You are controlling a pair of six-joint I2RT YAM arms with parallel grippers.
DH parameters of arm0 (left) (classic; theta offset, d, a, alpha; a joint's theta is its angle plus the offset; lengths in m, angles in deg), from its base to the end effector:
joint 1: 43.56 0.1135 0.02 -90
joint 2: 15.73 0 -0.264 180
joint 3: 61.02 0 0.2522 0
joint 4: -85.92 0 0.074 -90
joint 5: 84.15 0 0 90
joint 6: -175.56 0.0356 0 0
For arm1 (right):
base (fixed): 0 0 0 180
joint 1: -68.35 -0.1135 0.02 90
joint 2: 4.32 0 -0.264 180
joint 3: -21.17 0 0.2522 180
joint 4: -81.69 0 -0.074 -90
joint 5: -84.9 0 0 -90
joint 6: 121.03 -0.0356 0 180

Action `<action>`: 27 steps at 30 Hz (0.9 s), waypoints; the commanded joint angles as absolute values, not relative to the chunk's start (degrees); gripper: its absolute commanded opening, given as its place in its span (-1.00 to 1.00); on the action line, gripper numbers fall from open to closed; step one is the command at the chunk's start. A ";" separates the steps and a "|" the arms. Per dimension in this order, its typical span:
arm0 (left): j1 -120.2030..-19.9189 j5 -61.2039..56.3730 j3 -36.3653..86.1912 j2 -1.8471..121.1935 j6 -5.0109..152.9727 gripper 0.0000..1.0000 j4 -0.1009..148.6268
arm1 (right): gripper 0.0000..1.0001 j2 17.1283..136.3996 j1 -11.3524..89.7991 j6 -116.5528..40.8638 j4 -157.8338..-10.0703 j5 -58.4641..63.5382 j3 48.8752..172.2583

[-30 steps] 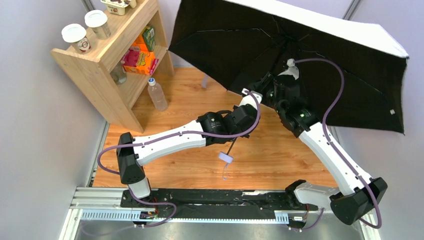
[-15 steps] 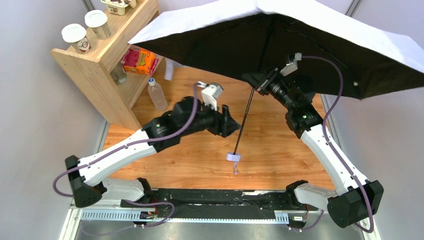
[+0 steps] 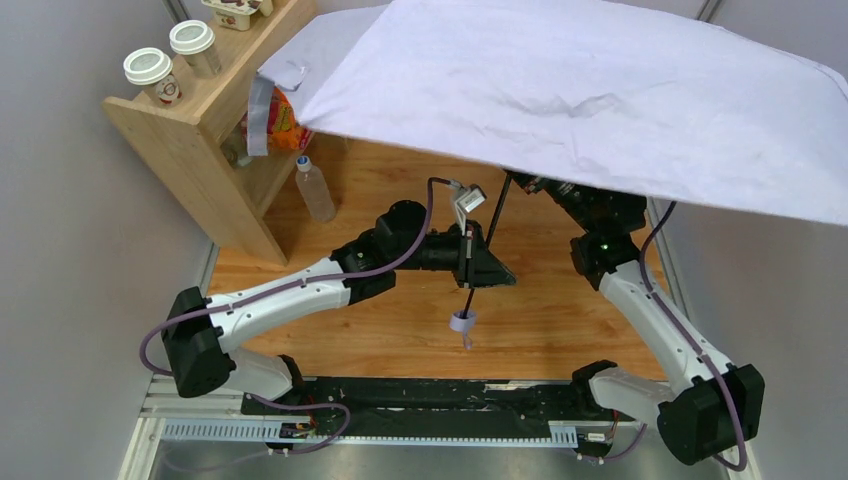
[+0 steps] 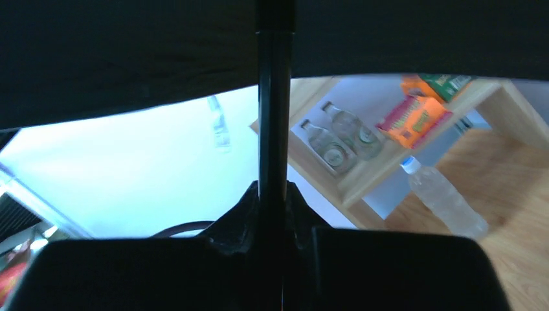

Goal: Put away the umbrella

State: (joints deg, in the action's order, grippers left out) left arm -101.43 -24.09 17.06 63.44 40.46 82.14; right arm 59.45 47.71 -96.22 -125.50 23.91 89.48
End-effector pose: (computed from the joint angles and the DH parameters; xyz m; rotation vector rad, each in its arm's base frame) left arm 0.1589 -0.2864 0.3591 0.6854 1.8645 -1.7076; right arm 0.2224 0.1022 0.4256 -0.0566 1.2359 1.5835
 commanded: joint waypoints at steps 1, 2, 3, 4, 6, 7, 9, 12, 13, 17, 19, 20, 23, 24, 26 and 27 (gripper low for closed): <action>-101.74 -18.53 19.19 61.00 40.03 -1.00 78.07 | -0.76 55.80 47.52 -89.43 -109.22 21.10 94.68; -102.01 -17.11 19.28 59.95 41.43 -1.00 77.18 | -0.48 55.71 47.52 -86.43 -102.28 20.13 97.92; -102.62 -13.18 19.63 59.33 42.31 -1.00 75.34 | -0.41 55.89 47.52 -83.62 -96.12 17.77 100.13; -102.97 -10.79 20.85 58.54 44.15 -1.00 70.28 | -0.40 56.15 47.69 -82.20 -90.32 14.53 102.32; -104.64 -2.44 24.09 57.92 47.66 -1.00 61.29 | -0.19 57.11 47.61 -81.31 -81.77 8.03 105.76; -105.69 2.46 25.68 57.83 48.38 -1.00 57.78 | -0.04 57.55 47.61 -81.13 -79.91 5.56 107.16; -106.58 5.66 25.87 57.22 49.00 -1.00 56.60 | 0.24 58.43 47.78 -82.00 -78.49 1.42 108.67; -107.46 9.01 25.69 56.78 49.09 -1.00 56.78 | 0.34 60.45 48.31 -85.16 -79.18 -0.62 110.42; -107.54 9.18 25.95 56.95 49.00 -1.00 56.26 | 0.38 61.50 48.31 -86.21 -80.06 -0.36 111.30; -107.81 8.48 26.39 57.65 48.73 -1.00 56.69 | 0.50 67.56 48.31 -89.21 -79.02 -1.49 118.41; -108.25 8.66 26.75 57.92 48.82 -1.00 56.52 | 0.51 69.77 48.31 -89.65 -80.49 -1.85 120.70; -108.25 8.48 26.66 57.92 48.82 -1.00 56.60 | 0.51 70.82 48.31 -89.83 -80.77 -2.64 122.02; -108.42 7.52 26.40 57.66 48.30 -1.00 57.39 | 0.53 73.81 48.75 -90.88 -78.84 -4.57 125.80; -108.51 7.25 26.05 57.57 48.30 -1.00 57.92 | 0.53 74.43 49.10 -92.28 -78.83 -4.66 126.25; -108.60 6.73 25.35 57.04 48.03 -1.00 58.79 | 0.50 75.05 49.98 -94.39 -81.37 -4.05 125.55; -108.69 6.64 25.17 56.61 47.60 -1.00 58.97 | 0.47 74.96 50.42 -95.79 -82.08 -4.66 124.85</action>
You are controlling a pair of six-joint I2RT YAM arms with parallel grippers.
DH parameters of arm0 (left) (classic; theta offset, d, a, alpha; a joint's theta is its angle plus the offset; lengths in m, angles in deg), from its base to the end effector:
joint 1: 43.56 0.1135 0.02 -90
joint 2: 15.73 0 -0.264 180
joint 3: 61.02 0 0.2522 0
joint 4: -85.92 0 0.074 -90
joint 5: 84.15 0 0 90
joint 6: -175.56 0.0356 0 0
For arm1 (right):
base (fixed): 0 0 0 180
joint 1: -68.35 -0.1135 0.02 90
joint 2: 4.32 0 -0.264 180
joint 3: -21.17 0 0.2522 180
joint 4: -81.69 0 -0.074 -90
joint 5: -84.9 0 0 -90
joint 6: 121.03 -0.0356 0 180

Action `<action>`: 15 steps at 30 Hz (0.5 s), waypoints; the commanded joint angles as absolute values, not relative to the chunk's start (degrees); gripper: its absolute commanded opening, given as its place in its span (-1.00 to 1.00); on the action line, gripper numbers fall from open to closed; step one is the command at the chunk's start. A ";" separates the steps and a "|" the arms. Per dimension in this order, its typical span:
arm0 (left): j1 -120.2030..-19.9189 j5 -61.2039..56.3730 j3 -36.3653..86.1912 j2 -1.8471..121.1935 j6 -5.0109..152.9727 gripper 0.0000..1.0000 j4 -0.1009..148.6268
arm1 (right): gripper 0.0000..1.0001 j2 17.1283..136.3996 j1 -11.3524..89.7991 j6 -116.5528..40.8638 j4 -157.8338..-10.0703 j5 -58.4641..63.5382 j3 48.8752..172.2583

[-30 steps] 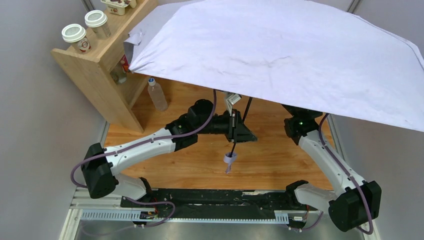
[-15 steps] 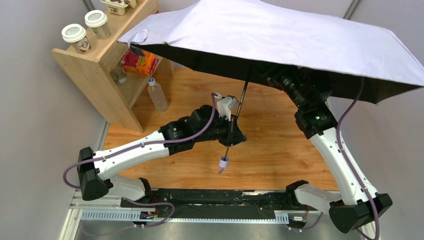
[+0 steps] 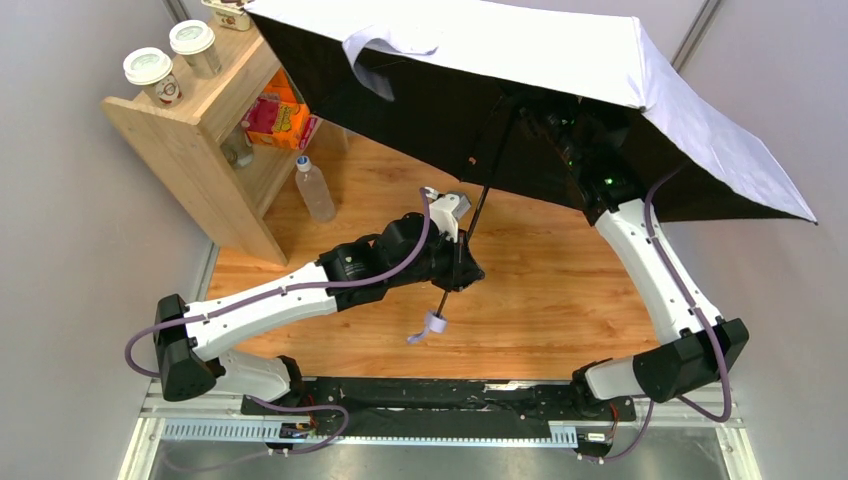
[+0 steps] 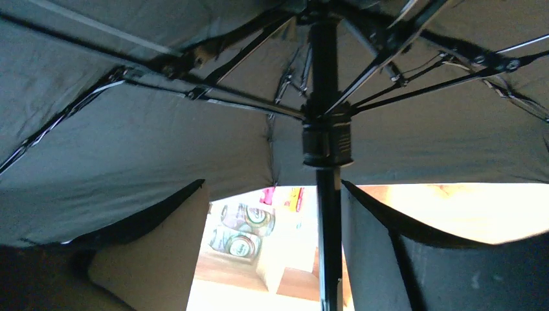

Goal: Put away the umbrella

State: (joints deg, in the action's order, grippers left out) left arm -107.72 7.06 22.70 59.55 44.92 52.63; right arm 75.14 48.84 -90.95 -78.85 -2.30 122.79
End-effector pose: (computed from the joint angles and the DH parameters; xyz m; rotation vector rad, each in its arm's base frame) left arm 0.1322 -0.2713 0.3598 0.4335 2.1549 -1.0985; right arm 0.2961 0.1067 0.4733 0.5258 1.5502 1.1268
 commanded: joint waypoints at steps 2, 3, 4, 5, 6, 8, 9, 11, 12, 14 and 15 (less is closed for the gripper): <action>-108.60 6.72 24.29 55.82 46.89 -1.00 59.76 | 0.44 74.52 51.03 -98.34 -82.87 -5.02 123.45; -108.60 6.81 23.16 55.55 46.54 -1.00 60.81 | 0.46 74.00 51.38 -99.57 -84.01 -4.84 121.96; -108.60 6.90 22.62 54.59 45.41 -1.00 61.69 | 0.48 73.38 51.74 -101.24 -87.50 -4.67 119.77; -108.60 7.07 21.49 54.23 44.70 -1.00 62.92 | 0.53 72.77 52.00 -102.91 -89.97 -5.10 117.05; -108.60 6.99 21.13 53.44 44.34 -1.00 63.97 | 0.55 71.89 52.35 -104.49 -93.82 -5.02 114.67; -108.60 7.08 19.37 52.30 43.20 -1.00 65.73 | 0.59 71.53 53.23 -107.30 -97.36 -5.10 111.94; -108.60 7.08 18.84 51.60 42.24 -1.00 66.35 | 0.61 71.79 53.67 -108.45 -98.25 -4.67 111.49; -108.60 6.99 17.17 50.63 40.92 -1.00 68.64 | 0.64 72.50 54.11 -108.03 -97.04 -4.14 112.62; -108.60 6.73 16.38 50.36 40.39 -1.00 70.04 | 0.64 72.67 54.02 -107.50 -97.03 -4.57 112.80; -108.60 6.20 15.59 50.10 39.33 -1.00 71.19 | 0.63 72.59 54.29 -107.41 -101.48 -4.75 111.49; -108.60 6.20 15.32 50.01 38.55 -1.00 71.28 | 0.62 72.67 54.46 -107.41 -102.90 -4.84 111.14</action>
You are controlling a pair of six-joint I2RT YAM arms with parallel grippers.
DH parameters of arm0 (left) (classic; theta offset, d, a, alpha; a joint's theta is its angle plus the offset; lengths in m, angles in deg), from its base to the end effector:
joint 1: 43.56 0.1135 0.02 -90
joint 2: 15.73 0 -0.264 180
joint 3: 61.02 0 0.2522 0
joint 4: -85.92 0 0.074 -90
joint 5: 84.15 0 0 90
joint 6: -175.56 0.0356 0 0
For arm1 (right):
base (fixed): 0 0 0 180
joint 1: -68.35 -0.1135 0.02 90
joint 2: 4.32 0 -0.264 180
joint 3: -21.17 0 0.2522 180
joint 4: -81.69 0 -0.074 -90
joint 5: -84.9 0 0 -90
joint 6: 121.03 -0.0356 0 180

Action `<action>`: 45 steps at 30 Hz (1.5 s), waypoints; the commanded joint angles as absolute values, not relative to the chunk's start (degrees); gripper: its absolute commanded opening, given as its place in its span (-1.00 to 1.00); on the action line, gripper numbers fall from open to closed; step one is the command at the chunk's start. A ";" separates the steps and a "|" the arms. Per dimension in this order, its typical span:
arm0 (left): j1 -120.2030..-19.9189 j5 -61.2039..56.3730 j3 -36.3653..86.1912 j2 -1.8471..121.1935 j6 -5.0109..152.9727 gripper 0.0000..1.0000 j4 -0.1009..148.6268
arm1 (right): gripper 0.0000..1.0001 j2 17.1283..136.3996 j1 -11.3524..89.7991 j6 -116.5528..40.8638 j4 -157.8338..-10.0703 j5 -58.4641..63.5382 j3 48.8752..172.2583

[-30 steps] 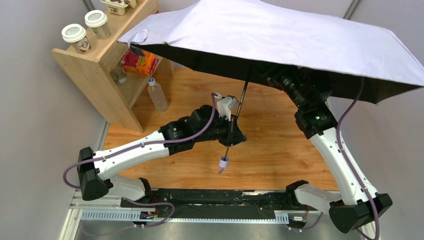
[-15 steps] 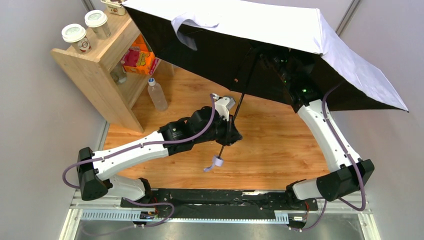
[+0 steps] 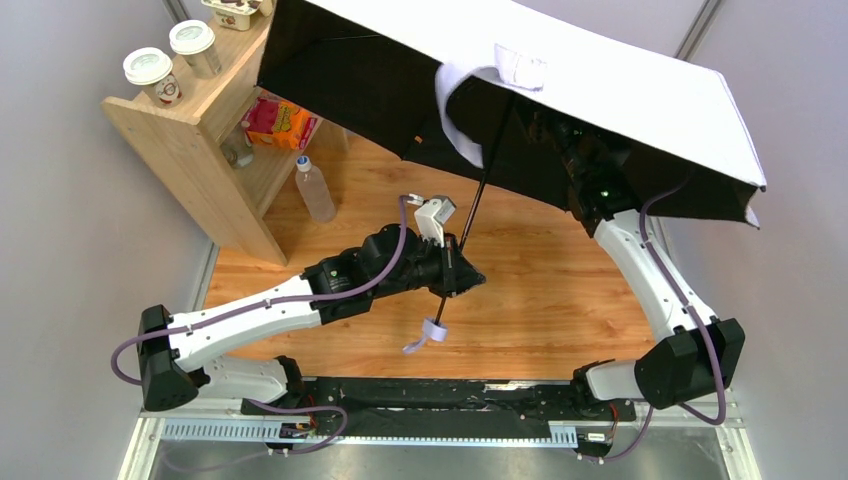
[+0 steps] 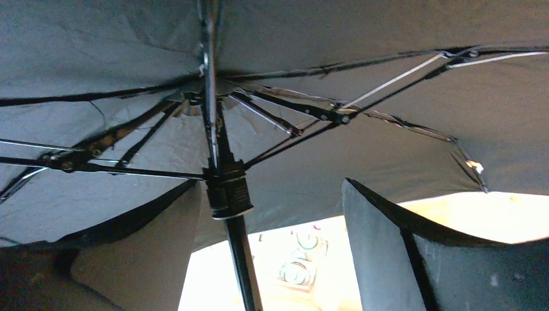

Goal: Put away the umbrella

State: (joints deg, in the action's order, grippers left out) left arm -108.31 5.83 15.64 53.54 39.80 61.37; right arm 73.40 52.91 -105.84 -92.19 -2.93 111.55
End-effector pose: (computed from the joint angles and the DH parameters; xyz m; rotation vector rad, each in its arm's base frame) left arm 0.1200 -0.2545 0.3605 0.3461 2.0675 -1.2710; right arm 0.3069 0.0862 0.4392 0.7615 1.4044 1.2904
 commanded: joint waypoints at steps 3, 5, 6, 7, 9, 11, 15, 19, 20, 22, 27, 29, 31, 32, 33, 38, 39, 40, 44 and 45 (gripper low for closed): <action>-108.51 3.92 13.05 50.19 35.83 -1.00 75.13 | 0.57 74.08 55.08 -109.07 -106.15 -1.78 112.27; -108.42 1.99 11.73 50.62 34.07 -1.00 78.20 | 0.50 75.13 55.43 -110.91 -108.97 -0.45 112.28; -108.42 1.11 11.46 50.97 33.53 -1.00 79.70 | 0.41 75.31 55.69 -111.53 -110.20 -0.01 111.93; -108.42 0.66 10.67 51.15 32.31 -1.00 80.33 | 0.37 75.66 55.78 -112.41 -112.13 0.34 111.32; -108.42 -0.22 9.44 51.76 31.08 -1.00 82.52 | 0.33 76.01 56.04 -114.08 -115.56 0.96 110.78; -108.34 -0.92 9.17 52.29 30.37 -1.00 83.67 | 0.33 76.45 56.04 -114.17 -116.10 1.48 111.22; -108.42 -0.92 9.61 52.12 31.06 -1.00 82.97 | 0.32 76.72 55.96 -111.37 -112.85 2.54 112.98; -108.34 -1.27 9.70 52.03 30.98 -1.00 83.41 | 0.29 76.89 56.13 -110.84 -112.07 2.89 111.92; -108.42 -0.58 10.22 51.94 31.42 -1.00 82.37 | 0.31 77.07 56.05 -109.88 -107.88 4.03 113.67; -108.95 3.63 14.93 51.94 36.23 -1.00 73.20 | 0.46 78.12 55.26 -103.75 -93.23 8.76 120.24; -109.57 18.82 20.24 52.04 41.35 -1.00 57.05 | 0.54 75.68 52.71 -87.65 -67.09 8.35 123.89; -109.74 23.57 23.39 52.73 42.58 -1.00 52.24 | 0.52 73.30 51.66 -83.70 -62.15 6.59 122.22; -109.74 26.74 26.99 54.66 44.33 -1.00 47.58 | 0.52 70.32 49.11 -80.18 -62.57 4.84 118.45; -109.83 27.37 27.71 55.54 44.69 -1.00 46.94 | 0.51 69.00 48.06 -79.20 -63.79 4.74 116.43; -109.92 28.08 28.06 55.89 45.30 -1.00 47.02 | 0.51 68.03 47.00 -78.41 -64.76 4.83 114.58; -110.36 29.58 30.53 58.44 45.66 -1.00 45.35 | 0.52 64.25 43.92 -75.68 -67.49 2.73 111.84; -110.36 29.32 30.61 58.45 45.57 -1.00 45.87 | 0.52 63.54 43.74 -75.85 -68.28 2.46 111.31; -110.36 28.96 30.53 58.62 45.48 -1.00 46.14 | 0.52 62.66 43.65 -76.12 -68.03 1.32 110.79; -110.36 25.46 28.95 57.84 45.74 -1.00 49.81 | 0.69 57.56 46.01 -81.45 -79.47 -6.10 102.37; -110.36 24.40 27.47 56.79 46.18 -1.00 51.23 | 0.69 58.25 48.72 -87.66 -88.06 1.06 100.52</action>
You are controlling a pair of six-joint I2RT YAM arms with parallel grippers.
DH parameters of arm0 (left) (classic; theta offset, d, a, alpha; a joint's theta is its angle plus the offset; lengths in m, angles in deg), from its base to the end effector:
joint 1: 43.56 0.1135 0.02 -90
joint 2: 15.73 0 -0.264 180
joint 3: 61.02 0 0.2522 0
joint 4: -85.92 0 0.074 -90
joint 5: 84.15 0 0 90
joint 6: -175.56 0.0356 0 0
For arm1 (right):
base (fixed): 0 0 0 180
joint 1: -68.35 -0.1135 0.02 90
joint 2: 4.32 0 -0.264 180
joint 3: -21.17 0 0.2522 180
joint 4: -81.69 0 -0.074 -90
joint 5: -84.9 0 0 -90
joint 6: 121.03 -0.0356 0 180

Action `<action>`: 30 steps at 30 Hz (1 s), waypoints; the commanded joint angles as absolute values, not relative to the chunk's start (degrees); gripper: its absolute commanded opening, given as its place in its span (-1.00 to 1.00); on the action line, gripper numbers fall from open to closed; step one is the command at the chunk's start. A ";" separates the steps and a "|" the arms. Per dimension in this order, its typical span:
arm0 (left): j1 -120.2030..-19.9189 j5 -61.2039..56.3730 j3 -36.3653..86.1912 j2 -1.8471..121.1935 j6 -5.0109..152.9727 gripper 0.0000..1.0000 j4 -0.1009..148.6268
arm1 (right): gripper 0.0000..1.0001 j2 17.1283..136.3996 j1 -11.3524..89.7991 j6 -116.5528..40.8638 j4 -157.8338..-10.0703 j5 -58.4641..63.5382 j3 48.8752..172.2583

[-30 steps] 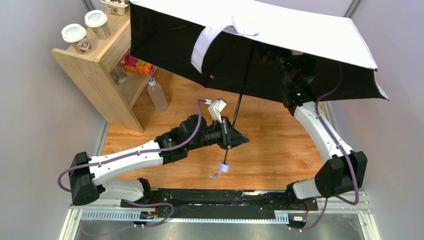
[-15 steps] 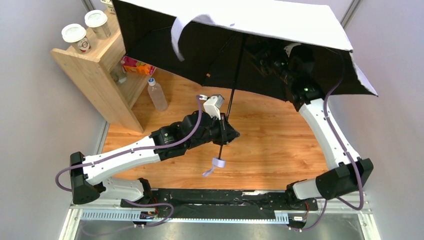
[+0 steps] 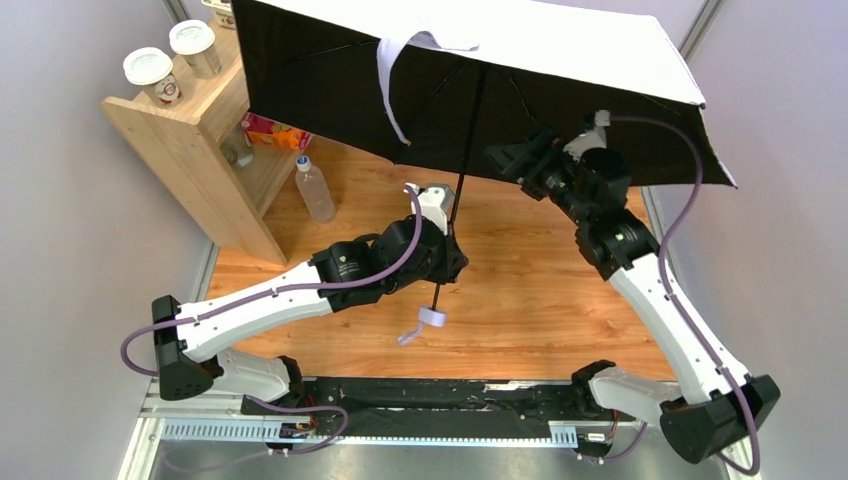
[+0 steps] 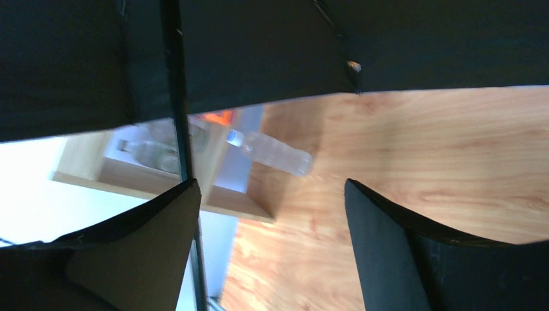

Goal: Put away the umbrella

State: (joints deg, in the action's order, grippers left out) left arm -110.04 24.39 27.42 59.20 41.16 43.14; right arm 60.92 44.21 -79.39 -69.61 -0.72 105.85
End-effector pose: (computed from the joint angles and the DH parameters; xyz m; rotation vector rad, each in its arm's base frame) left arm 0.1263 -0.2619 0.3747 0.2106 2.1563 -0.8409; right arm 0.2319 0.1069 0.4195 0.3271 1.8090 0.9803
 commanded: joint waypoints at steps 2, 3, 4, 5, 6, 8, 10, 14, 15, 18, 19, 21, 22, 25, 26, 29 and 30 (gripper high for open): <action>-110.36 20.80 24.05 54.94 45.84 -1.00 55.89 | 0.69 62.11 51.90 -94.88 -96.27 9.53 100.93; -110.36 18.79 22.28 54.41 45.40 -1.00 58.77 | 0.69 65.00 52.35 -98.06 -101.72 12.27 102.42; -110.36 17.98 21.48 53.62 44.79 -1.00 60.10 | 0.68 67.38 52.35 -99.57 -104.30 14.21 104.26; -110.36 16.67 20.52 53.18 44.52 -1.00 61.68 | 0.68 69.75 52.35 -101.06 -104.41 15.10 107.15; -110.36 15.96 20.25 52.83 44.08 -1.00 62.48 | 0.69 71.78 52.44 -102.47 -105.72 15.37 109.18; -110.36 15.34 19.81 52.73 43.38 -1.00 63.10 | 0.70 74.51 52.35 -105.81 -110.28 15.20 111.21; -110.36 14.29 19.37 52.65 42.85 -1.00 63.89 | 0.71 76.36 52.01 -107.49 -112.14 13.19 112.44; -110.36 11.30 18.14 52.47 41.09 -1.00 68.10 | 0.62 80.23 52.00 -112.05 -116.51 10.29 113.07; -110.36 10.95 17.61 52.38 40.39 -1.00 68.64 | 0.57 80.32 52.00 -112.76 -116.97 8.71 112.89; -110.36 9.63 15.68 51.77 38.98 -1.00 71.80 | 0.46 80.50 52.00 -113.12 -117.24 4.40 112.80; -110.36 9.36 15.41 51.33 38.63 -1.00 73.37 | 0.42 80.76 52.09 -113.55 -118.37 3.78 112.72; -110.36 9.36 14.62 50.89 37.93 -1.00 74.18 | 0.33 81.37 52.27 -114.96 -119.52 2.81 112.89; -110.36 9.27 14.27 50.80 37.84 -1.00 74.62 | 0.29 81.64 52.27 -115.57 -119.70 2.72 113.33; -110.36 8.75 13.57 50.36 37.05 -1.00 75.58 | 0.22 83.22 52.62 -116.98 -120.84 2.54 114.21; -110.36 8.31 13.13 50.19 36.96 -1.00 76.20 | 0.21 83.40 52.79 -118.03 -121.72 2.28 113.60; -110.36 8.04 11.98 49.75 35.82 -1.00 77.78 | 0.09 84.54 53.23 -121.29 -126.45 0.88 111.93; -110.36 7.96 11.55 49.57 35.64 -1.00 78.48 | 0.04 85.06 53.32 -122.16 -127.69 0.52 111.84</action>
